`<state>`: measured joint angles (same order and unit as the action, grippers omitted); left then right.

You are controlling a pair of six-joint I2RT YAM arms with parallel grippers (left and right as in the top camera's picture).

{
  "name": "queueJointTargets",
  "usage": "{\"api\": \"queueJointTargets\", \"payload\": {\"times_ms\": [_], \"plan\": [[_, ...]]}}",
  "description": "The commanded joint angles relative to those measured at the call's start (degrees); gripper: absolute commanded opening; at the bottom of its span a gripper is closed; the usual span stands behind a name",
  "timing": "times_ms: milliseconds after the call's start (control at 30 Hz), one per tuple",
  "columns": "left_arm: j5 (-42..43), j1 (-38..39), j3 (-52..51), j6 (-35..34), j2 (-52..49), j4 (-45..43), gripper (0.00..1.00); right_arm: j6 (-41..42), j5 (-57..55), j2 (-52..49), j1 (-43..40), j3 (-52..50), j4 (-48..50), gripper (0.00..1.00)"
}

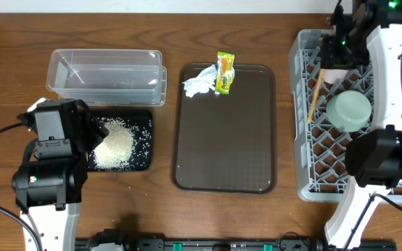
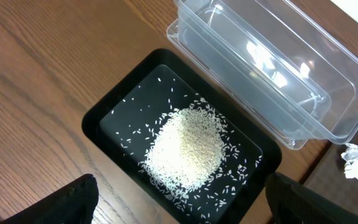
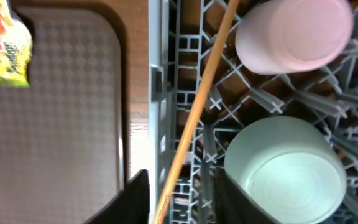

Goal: Sort waste into correct bins and load items into the dishwasher rack
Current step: 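Carry the wooden stick to the rack and stand it in the back-left, then release the stick and withdraw the right gripper to the rack's right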

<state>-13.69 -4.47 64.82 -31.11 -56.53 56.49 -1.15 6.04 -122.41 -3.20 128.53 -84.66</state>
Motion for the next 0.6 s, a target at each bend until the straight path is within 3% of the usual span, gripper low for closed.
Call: {"api": "queueJointTargets", "payload": {"times_ms": [0, 367, 467, 567], "plan": [[-0.3, -0.3, 0.7, 0.4, 0.0, 0.1, 0.88, -1.0, 0.4, -0.5, 0.2, -3.4, 1.5, 0.55], [-0.3, -0.3, 0.7, 0.4, 0.0, 0.1, 0.88, 2.4, 0.7, -0.5, 0.6, -8.3, 1.7, 0.53], [-0.3, -0.3, 0.7, 0.4, 0.0, 0.1, 0.88, 2.4, 2.0, -0.5, 1.1, -8.3, 0.0, 0.49], [-0.3, -0.3, 0.7, 0.4, 0.0, 0.1, 0.88, 3.8, 3.5, 0.0, 1.8, -8.3, -1.4, 0.35]]}}
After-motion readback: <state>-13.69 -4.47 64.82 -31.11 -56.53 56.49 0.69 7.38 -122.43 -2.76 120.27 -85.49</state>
